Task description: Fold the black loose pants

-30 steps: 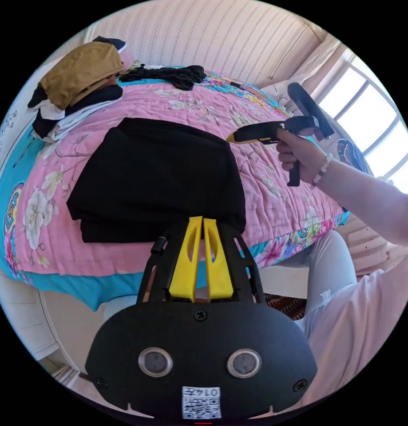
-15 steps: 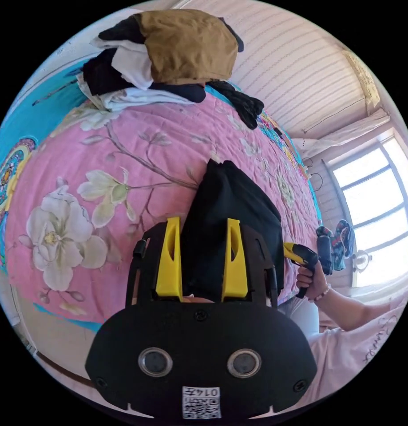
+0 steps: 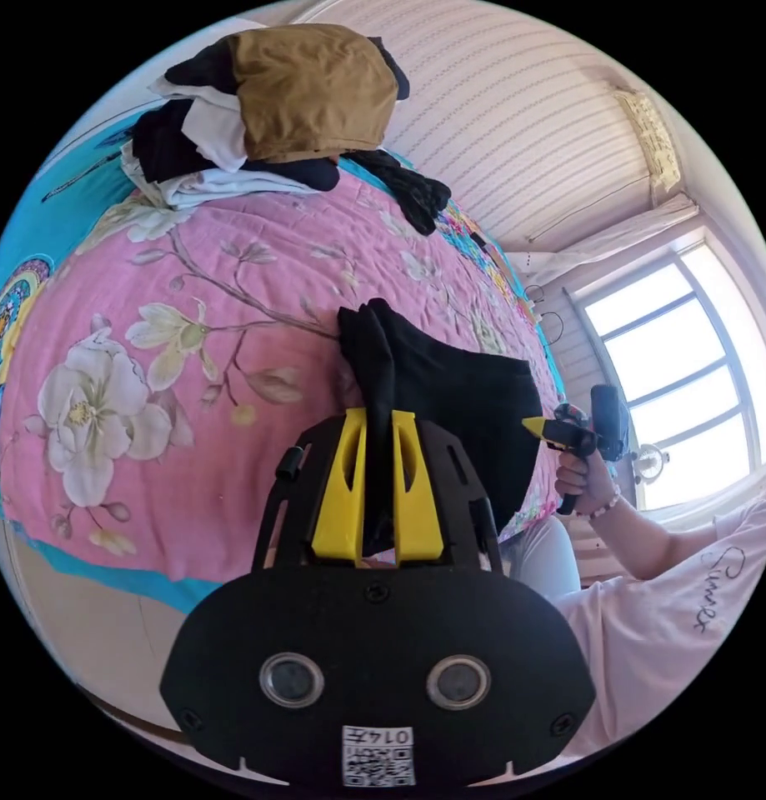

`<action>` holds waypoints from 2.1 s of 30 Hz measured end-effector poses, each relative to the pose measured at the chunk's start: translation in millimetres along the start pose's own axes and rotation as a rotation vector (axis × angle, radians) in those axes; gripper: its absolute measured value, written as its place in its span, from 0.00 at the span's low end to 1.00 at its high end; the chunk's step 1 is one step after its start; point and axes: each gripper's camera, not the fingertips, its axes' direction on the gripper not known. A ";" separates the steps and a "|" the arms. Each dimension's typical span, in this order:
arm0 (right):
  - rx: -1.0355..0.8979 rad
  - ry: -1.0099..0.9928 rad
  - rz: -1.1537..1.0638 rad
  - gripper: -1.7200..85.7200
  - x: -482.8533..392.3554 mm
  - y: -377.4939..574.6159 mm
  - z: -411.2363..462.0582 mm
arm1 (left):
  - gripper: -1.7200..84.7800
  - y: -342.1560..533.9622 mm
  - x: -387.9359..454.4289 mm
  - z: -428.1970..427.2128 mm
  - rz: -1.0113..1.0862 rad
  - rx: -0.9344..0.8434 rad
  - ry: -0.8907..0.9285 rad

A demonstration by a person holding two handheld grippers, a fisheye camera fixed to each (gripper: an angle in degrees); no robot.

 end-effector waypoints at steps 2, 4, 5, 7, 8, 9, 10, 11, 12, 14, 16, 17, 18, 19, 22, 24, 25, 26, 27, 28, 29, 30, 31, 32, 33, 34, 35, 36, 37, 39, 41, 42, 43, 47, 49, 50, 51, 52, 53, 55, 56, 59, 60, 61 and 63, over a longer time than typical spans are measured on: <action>-0.006 0.025 -0.056 0.04 -25.2 10.4 -36.9 | 0.08 11.5 17.5 9.2 -0.021 0.030 0.078; -0.015 0.054 -0.098 0.04 -43.9 19.6 -69.1 | 0.08 20.8 32.2 20.9 -0.055 0.060 0.158; -0.019 0.089 -0.128 0.04 -56.5 26.8 -92.5 | 0.08 25.6 44.5 30.9 -0.069 0.077 0.215; -0.027 0.151 -0.165 0.04 -73.9 38.6 -130.0 | 0.08 29.6 67.6 48.7 -0.078 0.099 0.298; -0.032 0.192 -0.184 0.04 -84.0 47.0 -156.5 | 0.08 29.0 86.6 62.0 -0.069 0.101 0.349; -0.033 0.212 -0.191 0.04 -88.5 51.4 -170.3 | 0.08 27.8 97.4 68.8 -0.058 0.099 0.371; -0.031 0.256 -0.203 0.04 -97.1 60.6 -199.0 | 0.08 23.7 120.9 82.1 -0.029 0.093 0.407; -0.022 0.304 -0.212 0.04 -104.8 70.3 -229.3 | 0.08 17.2 148.1 95.9 0.013 0.082 0.439; -0.014 0.328 -0.215 0.04 -108.2 75.4 -245.1 | 0.07 13.0 162.8 102.6 0.042 0.074 0.455; 0.042 0.423 -0.210 0.04 -119.5 96.2 -308.8 | 0.07 -6.1 220.9 129.4 0.127 0.064 0.527; 0.098 0.466 -0.180 0.04 -125.1 111.0 -355.0 | 0.08 -20.4 259.1 148.2 0.171 0.068 0.588; 0.126 0.487 -0.170 0.04 -128.9 118.9 -381.3 | 0.08 -28.0 279.4 160.8 0.190 0.071 0.614; 0.139 0.497 -0.168 0.04 -130.9 122.0 -392.9 | 0.08 -31.3 287.6 166.9 0.196 0.069 0.620; 0.146 0.514 -0.168 0.04 -134.0 124.7 -412.7 | 0.08 -37.8 303.0 179.9 0.212 0.062 0.619; 0.112 0.536 -0.164 0.04 -134.2 113.7 -445.7 | 0.07 -55.0 329.1 208.9 0.203 0.050 0.616; 0.086 0.542 -0.163 0.04 -130.3 99.0 -457.1 | 0.07 -66.8 339.3 220.7 0.185 0.069 0.598; 0.071 0.537 -0.166 0.04 -127.2 87.4 -463.1 | 0.07 -75.6 344.4 227.0 0.174 0.088 0.583; 0.063 0.518 -0.172 0.04 -123.5 75.1 -469.0 | 0.07 -85.3 347.9 233.0 0.158 0.103 0.572; 0.062 0.504 -0.173 0.04 -121.1 68.8 -472.2 | 0.07 -90.7 349.5 236.2 0.151 0.112 0.567; 0.066 0.474 -0.172 0.04 -115.3 56.1 -479.3 | 0.07 -101.9 352.4 243.0 0.136 0.128 0.555; 0.073 0.441 -0.160 0.04 -107.2 43.9 -487.4 | 0.07 -113.5 356.0 250.6 0.124 0.141 0.546; 0.079 0.426 -0.150 0.04 -102.4 38.1 -491.8 | 0.07 -119.4 358.3 254.8 0.120 0.146 0.542; 0.087 0.401 -0.120 0.04 -90.7 27.5 -501.3 | 0.07 -131.3 364.5 264.3 0.120 0.154 0.532; 0.093 0.393 -0.079 0.04 -76.8 18.8 -511.9 | 0.07 -142.7 373.1 276.3 0.126 0.156 0.525; 0.097 0.392 -0.058 0.05 -69.3 15.3 -517.7 | 0.07 -148.0 378.1 283.1 0.132 0.154 0.523; 0.101 0.408 -0.008 0.05 -52.6 9.6 -530.6 | 0.07 -158.4 390.7 300.2 0.148 0.143 0.522; 0.114 0.447 0.056 0.05 -33.7 6.3 -544.6 | 0.08 -167.2 404.6 321.8 0.150 0.125 0.528; 0.113 0.460 0.088 0.05 -23.2 4.9 -551.2 | 0.08 -170.9 411.3 334.1 0.138 0.112 0.533; 0.091 0.502 0.179 0.06 0.8 2.6 -562.6 | 0.08 -176.7 424.7 359.7 0.128 0.095 0.533; 0.105 0.665 0.348 0.07 32.9 6.7 -576.1 | 0.09 -182.7 440.0 396.4 0.152 0.068 0.436; 0.155 0.855 0.467 0.09 49.7 18.6 -580.2 | 0.10 -188.9 434.9 433.4 0.077 -0.058 0.365; 0.174 0.852 0.467 0.09 50.2 21.1 -579.2 | 0.10 -188.8 430.6 437.2 0.051 -0.065 0.376; 0.198 0.818 0.455 0.09 49.4 24.9 -575.5 | 0.10 -187.0 422.5 439.1 0.029 -0.060 0.399; 0.147 0.844 0.352 0.09 28.3 26.2 -545.7 | 0.09 -176.2 409.9 421.8 0.174 -0.121 0.347; 0.151 0.881 0.298 0.09 9.8 24.3 -531.9 | 0.09 -169.0 405.3 404.7 0.238 -0.141 0.356; 0.175 0.875 0.260 0.10 -5.4 23.2 -523.0 | 0.09 -161.7 403.0 387.8 0.312 -0.139 0.358; 0.189 0.862 0.232 0.10 -13.9 22.5 -518.1 | 0.09 -157.3 401.5 378.1 0.350 -0.140 0.352; 0.207 0.824 0.172 0.10 -31.9 20.4 -506.5 | 0.09 -146.8 396.1 356.8 0.414 -0.134 0.331; 0.215 0.794 0.111 0.10 -50.5 17.3 -491.6 | 0.09 -135.1 387.3 333.7 0.461 -0.127 0.312; 0.189 0.765 0.007 0.10 -77.7 10.1 -460.4 | 0.09 -116.6 367.1 295.3 0.484 -0.099 0.292; 0.160 0.747 -0.063 0.10 -94.2 4.1 -434.4 | 0.09 -104.1 351.0 268.6 0.485 -0.071 0.269; 0.079 0.709 -0.210 0.11 -126.5 -13.7 -357.0 | 0.09 -75.2 302.4 197.1 0.430 0.019 0.159; 0.062 0.699 -0.236 0.11 -131.8 -17.9 -340.1 | 0.09 -69.9 291.7 182.2 0.412 0.043 0.137; 0.030 0.675 -0.282 0.11 -141.4 -26.8 -305.6 | 0.09 -59.9 269.6 152.3 0.371 0.091 0.094; -0.024 0.644 -0.340 0.13 -154.9 -42.4 -252.7 | 0.09 -47.1 235.1 108.7 0.301 0.159 0.030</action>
